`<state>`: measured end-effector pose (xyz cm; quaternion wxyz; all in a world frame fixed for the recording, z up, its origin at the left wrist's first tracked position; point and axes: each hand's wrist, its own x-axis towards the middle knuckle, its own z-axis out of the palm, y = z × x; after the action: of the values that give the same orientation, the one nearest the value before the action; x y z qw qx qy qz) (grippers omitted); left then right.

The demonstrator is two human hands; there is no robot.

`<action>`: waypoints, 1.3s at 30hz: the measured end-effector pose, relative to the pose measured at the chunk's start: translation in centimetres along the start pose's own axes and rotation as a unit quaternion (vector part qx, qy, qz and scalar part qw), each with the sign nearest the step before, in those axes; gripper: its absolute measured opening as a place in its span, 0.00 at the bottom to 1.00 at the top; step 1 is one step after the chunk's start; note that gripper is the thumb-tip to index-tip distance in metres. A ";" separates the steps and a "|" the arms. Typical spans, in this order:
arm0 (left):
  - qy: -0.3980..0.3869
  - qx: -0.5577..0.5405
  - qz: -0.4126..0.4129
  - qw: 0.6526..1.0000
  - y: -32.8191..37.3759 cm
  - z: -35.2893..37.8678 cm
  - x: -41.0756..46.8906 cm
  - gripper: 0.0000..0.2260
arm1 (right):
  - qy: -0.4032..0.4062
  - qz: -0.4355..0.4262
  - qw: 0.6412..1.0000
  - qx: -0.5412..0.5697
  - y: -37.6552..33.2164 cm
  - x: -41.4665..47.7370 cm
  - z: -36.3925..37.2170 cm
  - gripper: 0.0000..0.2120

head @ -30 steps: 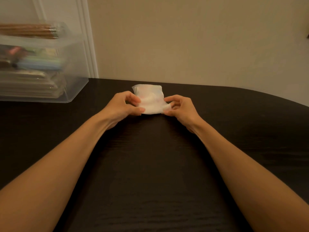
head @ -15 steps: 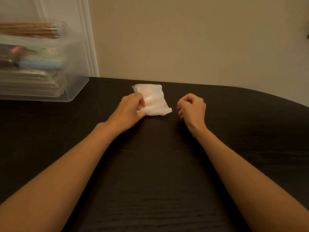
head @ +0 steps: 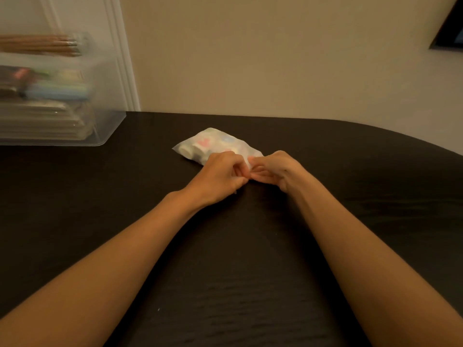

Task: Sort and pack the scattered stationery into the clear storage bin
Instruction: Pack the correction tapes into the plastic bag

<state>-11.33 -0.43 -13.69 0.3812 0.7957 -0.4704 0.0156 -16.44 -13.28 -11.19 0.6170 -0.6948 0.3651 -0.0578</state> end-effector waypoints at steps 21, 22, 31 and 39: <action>0.066 -0.263 -0.423 0.865 -7.1 -6.7 8.5 0.20 | -0.017 -0.026 0.937 0.349 -5.3 6.4 3.6 0.10; 0.068 -0.289 -0.418 0.859 -7.4 -7.2 9.0 0.20 | -0.032 -0.026 0.933 0.357 -6.2 6.6 3.7 0.10; 0.164 -0.343 -0.378 0.844 -7.3 -18.9 14.0 0.17 | -0.098 -0.014 0.944 0.316 -19.3 7.2 7.5 0.09; 0.240 -0.300 -0.440 0.811 -9.3 -31.6 15.3 0.20 | -0.168 0.043 0.953 0.248 -30.2 6.1 14.7 0.10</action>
<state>14.86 10.37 9.03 0.6684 0.7343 0.0553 -0.1049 9.01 -5.68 10.28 0.8239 -0.5034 0.2602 -0.0019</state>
